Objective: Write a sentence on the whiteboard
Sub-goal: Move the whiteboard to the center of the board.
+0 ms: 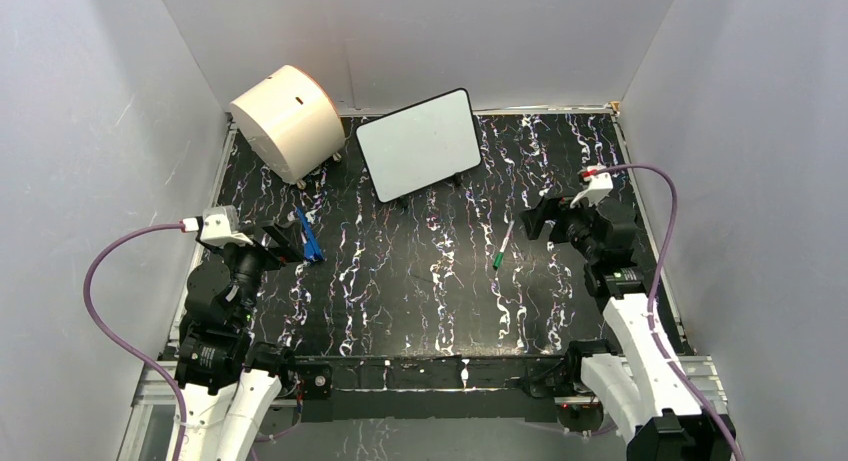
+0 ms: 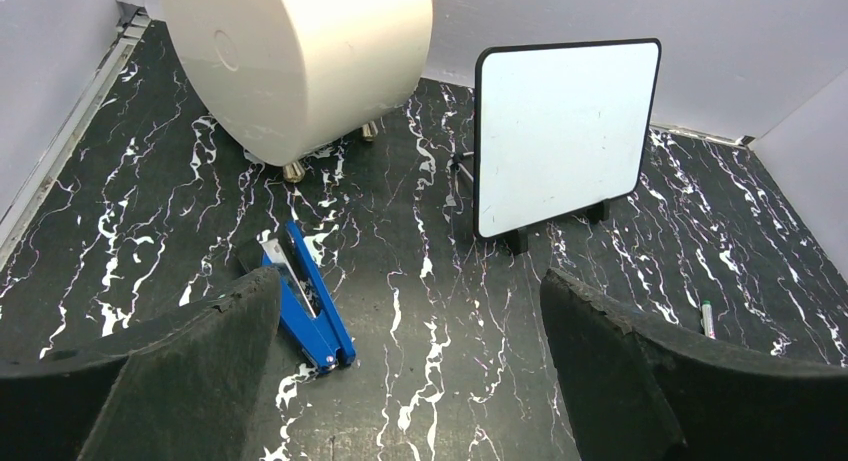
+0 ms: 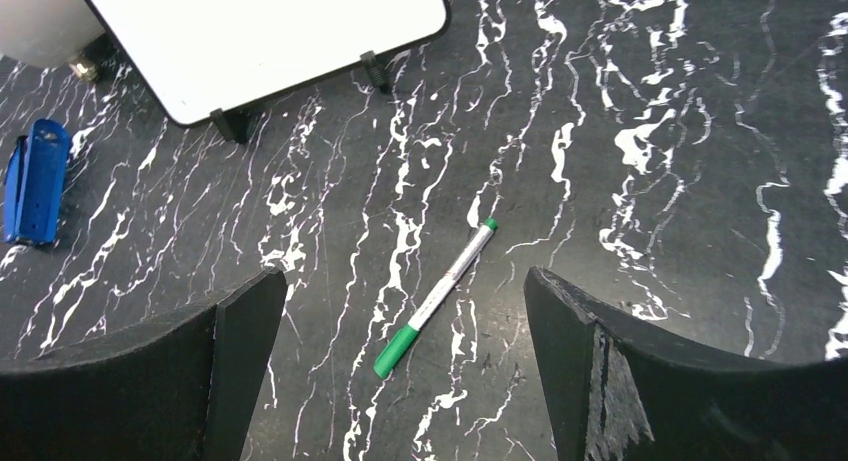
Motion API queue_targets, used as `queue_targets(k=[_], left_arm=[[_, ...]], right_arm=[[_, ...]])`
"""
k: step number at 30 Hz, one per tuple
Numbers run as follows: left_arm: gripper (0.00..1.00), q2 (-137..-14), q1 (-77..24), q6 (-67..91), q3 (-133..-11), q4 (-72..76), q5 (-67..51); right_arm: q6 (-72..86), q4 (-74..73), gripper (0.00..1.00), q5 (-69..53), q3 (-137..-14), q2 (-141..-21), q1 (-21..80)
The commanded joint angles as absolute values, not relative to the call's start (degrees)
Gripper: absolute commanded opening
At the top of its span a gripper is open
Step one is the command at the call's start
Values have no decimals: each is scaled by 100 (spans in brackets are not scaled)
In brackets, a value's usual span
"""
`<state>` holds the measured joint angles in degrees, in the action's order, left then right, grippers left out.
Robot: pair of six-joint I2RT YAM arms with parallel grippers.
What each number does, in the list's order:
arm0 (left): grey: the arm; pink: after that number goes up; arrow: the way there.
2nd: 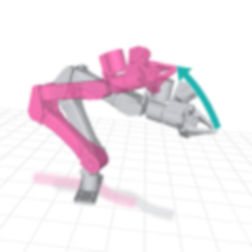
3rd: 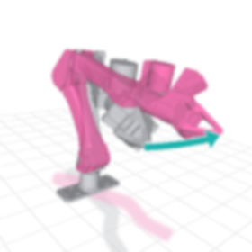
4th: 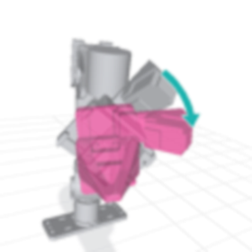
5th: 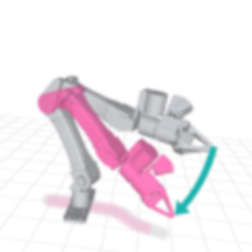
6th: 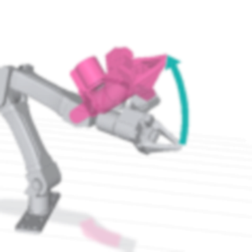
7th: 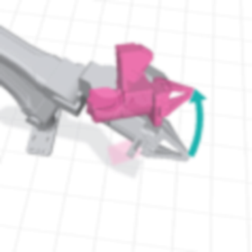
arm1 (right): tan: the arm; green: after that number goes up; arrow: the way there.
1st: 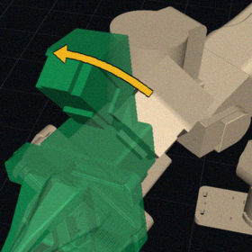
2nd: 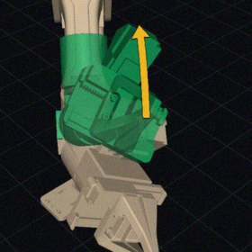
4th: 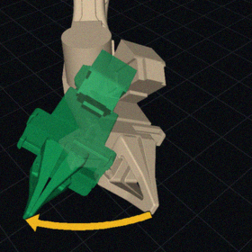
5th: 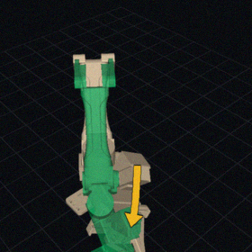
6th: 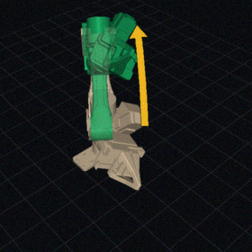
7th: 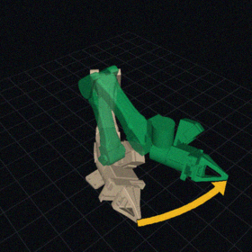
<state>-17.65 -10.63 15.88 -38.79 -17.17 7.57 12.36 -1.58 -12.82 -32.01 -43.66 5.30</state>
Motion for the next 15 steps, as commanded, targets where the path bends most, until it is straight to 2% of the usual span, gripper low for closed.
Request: queue_targets(k=[1, 15], left_arm=[[98, -1784, -1079, 1529, -3851, -1647, 762], [98, -1881, -1079, 1527, -3846, -1652, 735]], right_arm=[[1141, 394, 99, -1694, -3256, -4702, 694], [928, 1876, 98, -872, -3683, -7194, 2451]])
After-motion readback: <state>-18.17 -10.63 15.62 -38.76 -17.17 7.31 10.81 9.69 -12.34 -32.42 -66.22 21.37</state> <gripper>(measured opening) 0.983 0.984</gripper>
